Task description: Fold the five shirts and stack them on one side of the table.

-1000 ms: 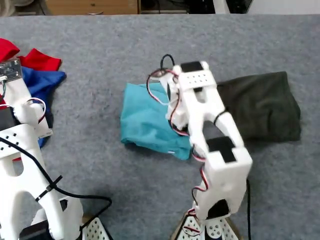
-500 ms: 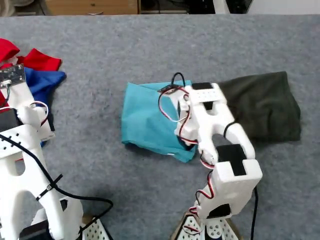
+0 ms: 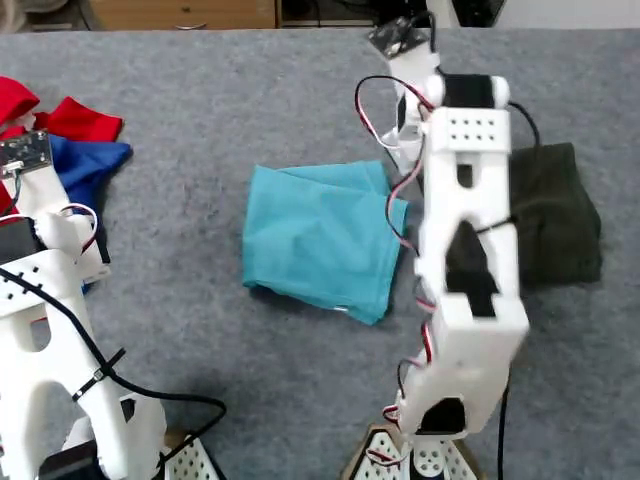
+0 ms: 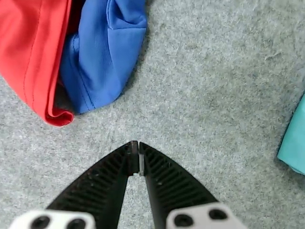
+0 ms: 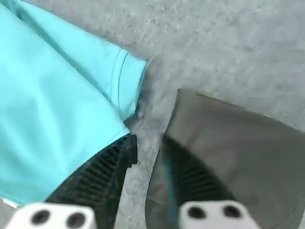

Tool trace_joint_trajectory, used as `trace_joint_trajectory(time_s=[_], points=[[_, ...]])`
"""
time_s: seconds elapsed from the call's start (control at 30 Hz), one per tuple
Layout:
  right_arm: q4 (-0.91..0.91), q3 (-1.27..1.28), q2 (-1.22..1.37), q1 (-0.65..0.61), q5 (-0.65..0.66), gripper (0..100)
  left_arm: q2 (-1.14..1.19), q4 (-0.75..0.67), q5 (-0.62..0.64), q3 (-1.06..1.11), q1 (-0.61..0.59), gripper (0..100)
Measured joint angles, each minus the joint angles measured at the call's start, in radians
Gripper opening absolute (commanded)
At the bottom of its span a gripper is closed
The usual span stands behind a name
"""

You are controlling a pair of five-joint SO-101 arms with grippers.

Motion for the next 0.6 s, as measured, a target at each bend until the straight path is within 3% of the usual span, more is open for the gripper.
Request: trace_joint_trajectory(time_s=[0.27, 0.6], points=[[0.164, -0.321, 0.364, -0.006, 0.138, 17.8, 0.000, 0.026, 0.000, 0.002, 0.000, 2], [0.167, -0.307, 0.384, -0.008, 0.318, 18.1, -0.003, 0.026, 0.021, 0.006, 0.000, 2]])
